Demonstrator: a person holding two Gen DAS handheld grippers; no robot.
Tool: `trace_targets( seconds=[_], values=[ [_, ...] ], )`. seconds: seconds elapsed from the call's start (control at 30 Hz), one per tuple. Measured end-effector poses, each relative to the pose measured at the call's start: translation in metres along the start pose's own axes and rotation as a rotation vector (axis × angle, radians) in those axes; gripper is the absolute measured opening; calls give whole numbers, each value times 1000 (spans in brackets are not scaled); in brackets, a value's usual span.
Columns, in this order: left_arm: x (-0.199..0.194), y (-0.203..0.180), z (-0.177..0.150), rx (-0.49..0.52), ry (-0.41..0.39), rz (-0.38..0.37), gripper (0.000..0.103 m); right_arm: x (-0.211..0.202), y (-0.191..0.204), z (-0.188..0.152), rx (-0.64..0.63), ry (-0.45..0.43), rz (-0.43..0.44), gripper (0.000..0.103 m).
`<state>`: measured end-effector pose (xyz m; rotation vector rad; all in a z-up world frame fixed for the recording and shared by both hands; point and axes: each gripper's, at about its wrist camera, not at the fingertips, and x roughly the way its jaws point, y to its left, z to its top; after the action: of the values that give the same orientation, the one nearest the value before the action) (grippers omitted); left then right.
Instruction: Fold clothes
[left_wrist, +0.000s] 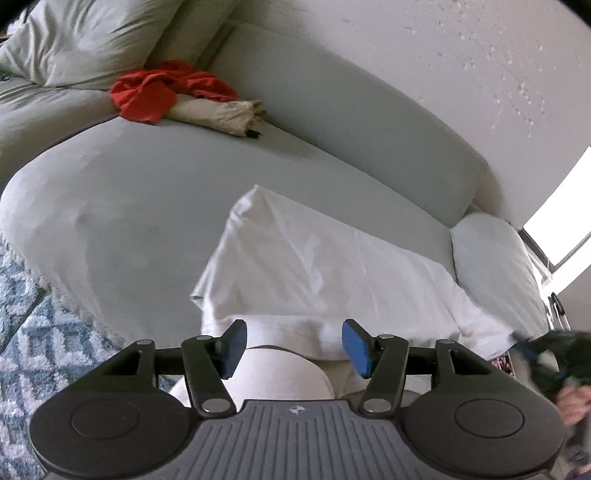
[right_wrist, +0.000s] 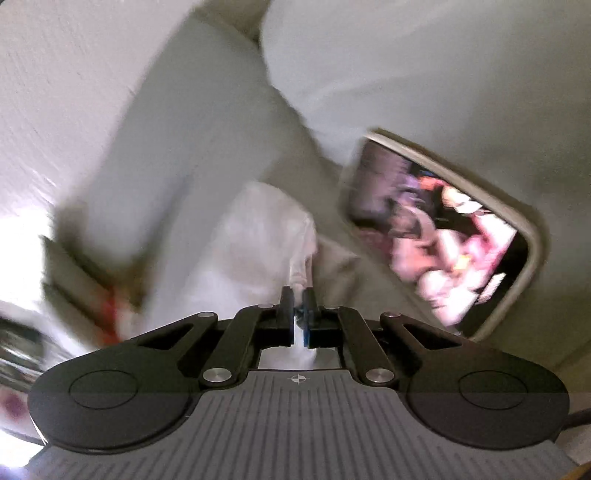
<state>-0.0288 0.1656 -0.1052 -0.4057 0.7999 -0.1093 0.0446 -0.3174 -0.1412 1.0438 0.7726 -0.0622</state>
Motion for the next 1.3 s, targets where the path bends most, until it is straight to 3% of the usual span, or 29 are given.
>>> trace_targets(
  seconds=[0.07,0.13,0.3,0.4,0.47,0.53,0.63,0.7,0.8,0.97,1.0,1.07,1.17,1.2,1.3],
  values=[
    [-1,6,1,-17,-5,-5,55,-16,18,8,12,-35,54,3],
    [0,8,0,-28,-2,-7,55,-25,32,16,1,-50,27,3],
    [0,13,-1,-23,12,5,55,-19,35,17,-108,-57,-279,4],
    [0,17,-1,-24,19,36,55,-18,22,14,-200,-24,-432,13],
    [-1,20,1,-25,19,49,55,-21,25,6,-245,-25,-421,15],
    [0,22,6,-18,16,56,54,-24,35,0,-269,-13,-358,33],
    [2,20,18,-1,11,56,47,-19,48,-15,-367,83,-181,34],
    [8,11,25,34,13,33,46,-5,63,-34,-445,161,-121,34],
    [35,-13,24,135,55,47,46,25,85,-67,-561,244,-110,34],
    [89,-65,-12,410,87,39,46,71,106,-114,-672,316,-137,34],
    [98,-72,-21,483,144,69,40,81,107,-124,-699,331,-149,34],
    [109,-73,-37,574,319,174,40,85,101,-139,-747,424,-207,33],
    [85,-51,-35,528,329,216,38,57,98,-141,-714,601,-279,33],
    [74,-43,-30,487,299,208,35,46,98,-137,-712,575,-269,33],
    [57,-34,-12,329,202,54,34,23,103,-122,-725,416,-224,36]
  ],
)
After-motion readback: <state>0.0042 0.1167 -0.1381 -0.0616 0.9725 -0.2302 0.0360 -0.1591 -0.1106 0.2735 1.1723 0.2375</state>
